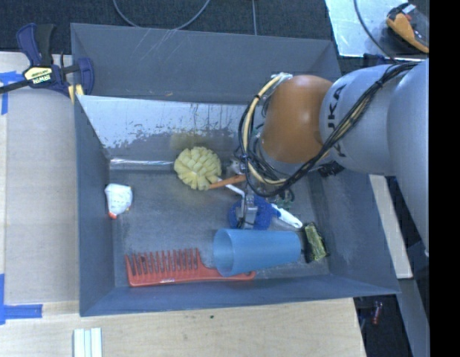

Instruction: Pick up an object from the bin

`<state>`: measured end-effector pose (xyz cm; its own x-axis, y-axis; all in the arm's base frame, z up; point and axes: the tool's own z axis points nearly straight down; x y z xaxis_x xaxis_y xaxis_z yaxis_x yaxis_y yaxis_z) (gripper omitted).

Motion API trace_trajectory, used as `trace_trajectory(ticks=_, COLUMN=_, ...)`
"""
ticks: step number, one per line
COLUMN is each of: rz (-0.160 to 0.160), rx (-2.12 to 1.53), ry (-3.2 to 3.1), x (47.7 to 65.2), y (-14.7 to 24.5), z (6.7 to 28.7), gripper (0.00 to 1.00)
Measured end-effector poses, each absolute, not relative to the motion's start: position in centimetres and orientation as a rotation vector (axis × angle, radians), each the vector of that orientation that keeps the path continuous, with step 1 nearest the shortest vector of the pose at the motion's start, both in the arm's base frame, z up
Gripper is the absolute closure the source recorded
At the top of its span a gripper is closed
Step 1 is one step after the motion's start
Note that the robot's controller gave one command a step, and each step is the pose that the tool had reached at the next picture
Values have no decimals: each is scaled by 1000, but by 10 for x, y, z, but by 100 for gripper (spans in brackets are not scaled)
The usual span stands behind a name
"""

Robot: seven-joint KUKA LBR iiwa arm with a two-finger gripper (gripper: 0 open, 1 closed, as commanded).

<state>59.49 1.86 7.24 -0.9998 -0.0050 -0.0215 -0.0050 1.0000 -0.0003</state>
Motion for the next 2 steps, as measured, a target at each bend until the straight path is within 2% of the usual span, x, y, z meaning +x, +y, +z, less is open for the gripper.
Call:
trace_trajectory(ticks=1, rz=0, rx=-85, ry=3112, x=622, y=34, z=74, gripper=100)
trace_trajectory(ticks=2, rz=0, rx=-85, ry=3112, x=622, y=34, z=74, gripper=100)
